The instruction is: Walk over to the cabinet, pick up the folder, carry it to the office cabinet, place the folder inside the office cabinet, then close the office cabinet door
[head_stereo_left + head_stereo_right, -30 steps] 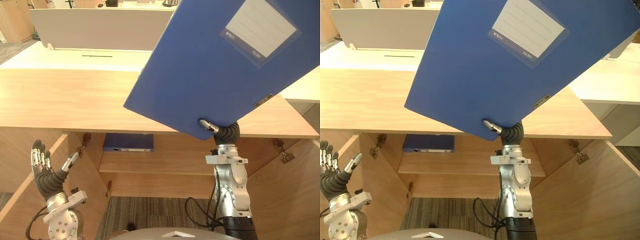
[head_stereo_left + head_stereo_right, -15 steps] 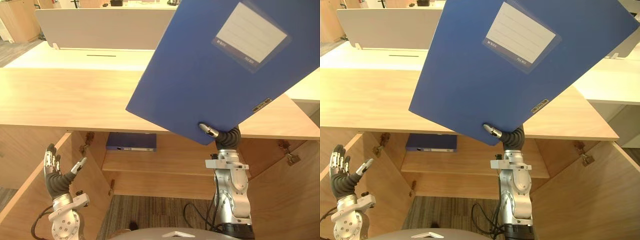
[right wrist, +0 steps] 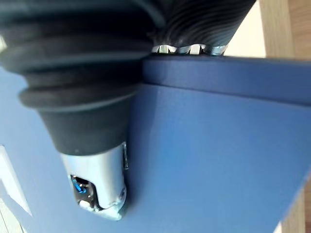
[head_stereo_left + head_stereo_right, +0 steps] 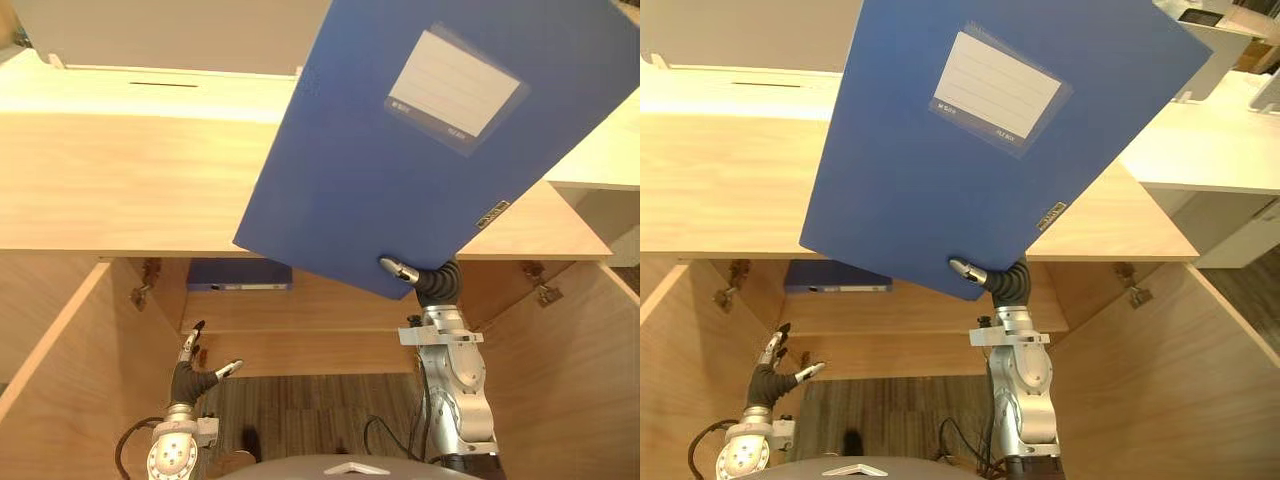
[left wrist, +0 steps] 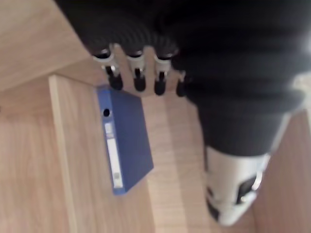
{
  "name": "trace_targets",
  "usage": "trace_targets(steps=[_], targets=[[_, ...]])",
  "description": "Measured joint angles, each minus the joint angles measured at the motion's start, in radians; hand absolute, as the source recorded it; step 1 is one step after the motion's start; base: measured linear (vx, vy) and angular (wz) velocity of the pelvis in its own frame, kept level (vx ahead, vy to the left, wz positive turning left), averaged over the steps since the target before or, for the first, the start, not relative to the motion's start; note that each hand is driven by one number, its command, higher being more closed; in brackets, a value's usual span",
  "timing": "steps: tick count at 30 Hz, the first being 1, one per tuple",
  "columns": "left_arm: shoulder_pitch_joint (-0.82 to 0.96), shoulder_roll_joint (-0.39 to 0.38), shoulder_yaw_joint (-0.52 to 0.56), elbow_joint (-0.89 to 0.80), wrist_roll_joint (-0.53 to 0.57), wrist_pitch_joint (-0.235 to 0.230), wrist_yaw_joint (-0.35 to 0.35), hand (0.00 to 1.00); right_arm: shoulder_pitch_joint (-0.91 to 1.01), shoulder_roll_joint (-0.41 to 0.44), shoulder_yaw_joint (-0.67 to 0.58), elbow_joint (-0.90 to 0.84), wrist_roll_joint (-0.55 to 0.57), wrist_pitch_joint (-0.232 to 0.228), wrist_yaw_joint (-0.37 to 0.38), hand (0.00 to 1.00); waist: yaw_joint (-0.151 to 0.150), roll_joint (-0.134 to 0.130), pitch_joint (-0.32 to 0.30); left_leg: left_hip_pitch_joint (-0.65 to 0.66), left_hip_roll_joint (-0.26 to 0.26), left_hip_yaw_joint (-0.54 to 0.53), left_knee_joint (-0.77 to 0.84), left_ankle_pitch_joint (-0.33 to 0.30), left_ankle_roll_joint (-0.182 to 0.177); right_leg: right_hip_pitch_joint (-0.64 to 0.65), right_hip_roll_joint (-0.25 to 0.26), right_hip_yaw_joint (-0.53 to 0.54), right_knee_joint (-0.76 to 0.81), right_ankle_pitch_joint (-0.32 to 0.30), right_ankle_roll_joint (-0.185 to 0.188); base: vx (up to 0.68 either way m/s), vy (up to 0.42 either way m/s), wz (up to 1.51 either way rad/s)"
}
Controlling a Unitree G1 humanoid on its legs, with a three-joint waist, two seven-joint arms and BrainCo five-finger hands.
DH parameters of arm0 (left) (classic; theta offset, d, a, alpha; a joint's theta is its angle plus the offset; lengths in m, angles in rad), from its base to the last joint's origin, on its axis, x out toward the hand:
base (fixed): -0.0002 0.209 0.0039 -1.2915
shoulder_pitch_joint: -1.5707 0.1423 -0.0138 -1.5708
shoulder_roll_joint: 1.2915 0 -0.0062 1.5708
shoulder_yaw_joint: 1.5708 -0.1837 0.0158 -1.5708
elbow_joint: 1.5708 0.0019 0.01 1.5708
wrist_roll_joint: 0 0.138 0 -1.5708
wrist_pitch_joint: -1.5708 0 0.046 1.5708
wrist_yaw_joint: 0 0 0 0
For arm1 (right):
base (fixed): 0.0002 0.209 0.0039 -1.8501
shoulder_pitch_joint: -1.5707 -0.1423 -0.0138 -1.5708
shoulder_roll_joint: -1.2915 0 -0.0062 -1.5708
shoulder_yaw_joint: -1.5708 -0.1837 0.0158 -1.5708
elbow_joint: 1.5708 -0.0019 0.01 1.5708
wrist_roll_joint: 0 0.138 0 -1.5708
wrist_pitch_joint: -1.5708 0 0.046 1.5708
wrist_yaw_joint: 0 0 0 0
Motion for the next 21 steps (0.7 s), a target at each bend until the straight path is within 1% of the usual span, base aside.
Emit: trace_targets(steps=[3,5,6,7,8,10,12,14,18,21], targets=[[-0.018,0.007,0.001,0.000,0.010,0.000,0.000,0.00,0.001,-0.002,0.001,0.004,0.000,0.000,0.001,1.00,0.000,0.007,0.002,0.012,0.000,0.012,0.000,-0.004,-0.001,0.005,0.001,0.017,-0.001,0.000,-0.001,0.05,0.010,-0.12],[-0.022,0.009,0.000,0.001,0.012,0.000,-0.002,0.00,0.005,-0.009,-0.003,0.017,0.000,0.000,0.000,1.00,-0.006,0.021,0.000,0.016,0.000,0.015,0.000,-0.010,-0.006,0.006,0.002,0.018,0.000,-0.001,-0.002,0.04,-0.003,-0.09],[-0.023,0.008,-0.001,0.002,0.012,0.000,-0.003,0.00,0.005,-0.010,-0.004,0.020,0.000,0.000,0.000,1.00,-0.008,0.024,0.000,0.016,0.001,0.016,0.000,-0.010,-0.006,0.006,0.002,0.018,-0.001,-0.001,-0.002,0.03,-0.003,-0.04],[-0.024,0.008,-0.006,0.008,0.013,0.000,-0.005,0.00,0.006,-0.011,-0.004,0.037,0.000,-0.001,-0.002,1.00,-0.012,0.034,-0.002,0.018,0.001,0.017,0.000,-0.011,-0.006,0.007,0.002,0.019,-0.001,-0.003,-0.003,0.02,-0.002,-0.05],[-0.026,0.006,-0.011,0.035,0.021,0.000,-0.006,0.00,0.016,-0.016,-0.006,0.041,-0.004,-0.001,-0.007,1.00,-0.012,0.046,-0.005,0.019,0.002,0.019,0.000,-0.011,-0.006,0.007,0.003,0.019,-0.002,-0.003,-0.002,0.02,-0.002,-0.05],[-0.035,0.006,-0.009,0.084,0.035,0.001,-0.005,0.00,0.026,-0.023,-0.009,0.040,-0.017,-0.001,-0.009,1.00,-0.012,0.055,-0.010,0.020,0.003,0.019,0.000,-0.008,-0.002,0.009,0.006,0.020,-0.005,-0.003,-0.002,0.02,-0.002,-0.02],[-0.038,0.006,-0.007,0.123,0.051,0.009,-0.002,0.00,0.026,-0.025,-0.014,0.040,-0.050,-0.002,-0.016,1.00,-0.015,0.056,-0.011,0.021,0.005,0.019,0.000,-0.008,-0.002,0.010,0.009,0.020,-0.007,-0.003,-0.003,0.00,0.000,0.00],[-0.045,0.005,-0.008,0.188,0.068,0.017,0.010,0.00,0.029,-0.025,-0.019,0.040,-0.110,-0.003,-0.050,1.00,-0.020,0.054,-0.012,0.023,0.008,0.020,0.000,-0.007,-0.003,0.011,0.012,0.021,-0.009,0.000,-0.004,0.00,0.000,0.00],[-0.062,0.004,0.003,0.308,0.082,0.037,0.025,0.00,0.069,-0.015,-0.024,0.039,-0.206,-0.007,-0.090,1.00,-0.020,0.052,-0.012,0.039,0.009,0.026,0.000,-0.008,-0.004,0.024,0.013,0.024,-0.010,0.002,-0.003,0.01,0.005,-0.05],[-0.077,0.006,0.024,0.386,0.086,0.051,0.047,0.00,0.103,-0.006,-0.024,0.040,-0.281,-0.007,-0.121,1.00,-0.021,0.053,-0.011,0.049,0.011,0.040,0.000,-0.015,-0.014,0.026,0.014,0.039,-0.008,0.000,-0.006,-0.01,0.015,-0.11]])
